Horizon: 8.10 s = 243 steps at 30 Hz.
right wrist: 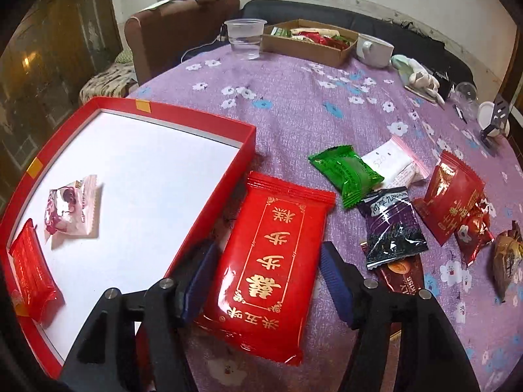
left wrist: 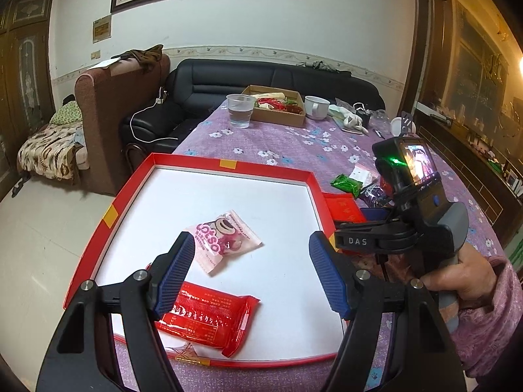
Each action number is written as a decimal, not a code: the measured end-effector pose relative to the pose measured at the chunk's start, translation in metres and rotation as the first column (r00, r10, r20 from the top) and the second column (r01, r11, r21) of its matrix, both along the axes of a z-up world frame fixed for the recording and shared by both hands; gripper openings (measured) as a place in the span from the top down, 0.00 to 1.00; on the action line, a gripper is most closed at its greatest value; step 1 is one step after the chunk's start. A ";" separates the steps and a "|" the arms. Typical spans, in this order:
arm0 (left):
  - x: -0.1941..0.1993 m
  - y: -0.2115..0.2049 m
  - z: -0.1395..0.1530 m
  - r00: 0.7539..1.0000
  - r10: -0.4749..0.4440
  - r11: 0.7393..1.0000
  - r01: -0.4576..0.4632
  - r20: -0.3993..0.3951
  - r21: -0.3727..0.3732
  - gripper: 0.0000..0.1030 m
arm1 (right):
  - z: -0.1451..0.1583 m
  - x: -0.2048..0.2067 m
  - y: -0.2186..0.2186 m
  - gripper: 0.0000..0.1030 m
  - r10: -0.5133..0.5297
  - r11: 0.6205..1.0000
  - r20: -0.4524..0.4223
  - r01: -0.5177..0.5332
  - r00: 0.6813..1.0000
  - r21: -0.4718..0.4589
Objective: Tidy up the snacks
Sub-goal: 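Grasp the red gold-printed snack pack on the tablecloth with the right tool, then move the left tool toward the dark red snack pack while the right tool holds its pack, then grasp the dark red snack pack with the left tool and lift it, then carry both packs over the white tray and open both tools to drop them, then grasp the gold-brown snack pack with the right tool while the left tool grasps a small red pack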
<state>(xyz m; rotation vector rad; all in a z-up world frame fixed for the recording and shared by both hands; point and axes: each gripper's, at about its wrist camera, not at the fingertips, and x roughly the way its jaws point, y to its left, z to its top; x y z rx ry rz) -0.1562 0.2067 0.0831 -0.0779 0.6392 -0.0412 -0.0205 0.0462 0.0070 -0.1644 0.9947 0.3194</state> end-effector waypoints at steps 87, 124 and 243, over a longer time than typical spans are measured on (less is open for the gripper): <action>0.199 -0.244 -0.064 0.870 -0.086 0.995 0.047 -0.485 -0.092 0.25 | 0.000 -0.064 -0.273 0.43 -0.242 0.950 0.060 0.225 0.968 0.216; 0.146 -0.221 -0.065 0.881 -0.177 0.968 0.235 -0.438 0.083 0.56 | 0.000 -0.064 -0.274 0.42 -0.239 0.951 0.060 0.222 0.969 0.215; 0.005 -0.006 -0.022 0.975 0.222 0.952 -0.213 -0.020 0.219 0.21 | 0.012 -0.056 -0.068 0.48 0.168 0.683 -0.092 -0.049 0.981 0.729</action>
